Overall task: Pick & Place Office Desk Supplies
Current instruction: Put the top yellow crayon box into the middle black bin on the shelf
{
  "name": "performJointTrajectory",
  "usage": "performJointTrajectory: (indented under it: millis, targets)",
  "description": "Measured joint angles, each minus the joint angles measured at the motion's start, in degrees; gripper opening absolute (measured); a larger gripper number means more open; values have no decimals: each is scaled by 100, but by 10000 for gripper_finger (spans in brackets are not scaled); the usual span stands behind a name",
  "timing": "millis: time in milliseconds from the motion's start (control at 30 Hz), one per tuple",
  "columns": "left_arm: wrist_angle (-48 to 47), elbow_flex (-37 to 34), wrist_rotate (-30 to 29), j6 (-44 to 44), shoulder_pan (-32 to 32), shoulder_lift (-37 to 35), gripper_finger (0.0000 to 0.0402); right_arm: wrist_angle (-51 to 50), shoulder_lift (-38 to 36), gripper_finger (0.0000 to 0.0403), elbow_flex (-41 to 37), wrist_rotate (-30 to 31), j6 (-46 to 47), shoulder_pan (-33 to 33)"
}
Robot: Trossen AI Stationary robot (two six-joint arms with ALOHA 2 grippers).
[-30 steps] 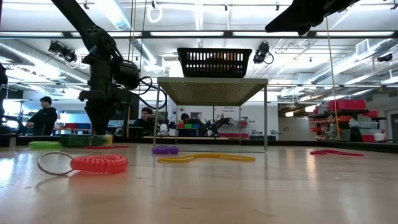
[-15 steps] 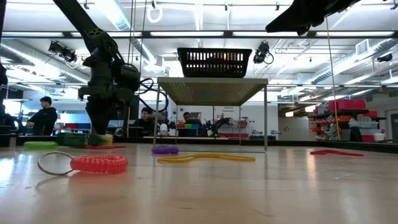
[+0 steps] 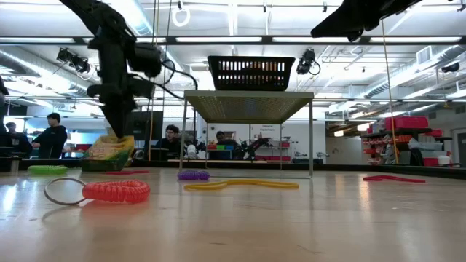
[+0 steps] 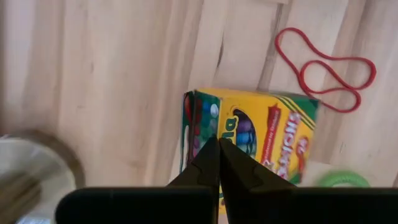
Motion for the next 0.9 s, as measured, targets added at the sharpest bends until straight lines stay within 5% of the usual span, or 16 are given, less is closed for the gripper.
performJointTrajectory:
  millis: [400,900]
  targets:
    - [-159,8,-1041,-738,-1170,-1321,3,32,0,6,0,2,123,0]
    - [74,17,-2801,-1855,-4249,-1469,4,32,0,6,0,4,210,0]
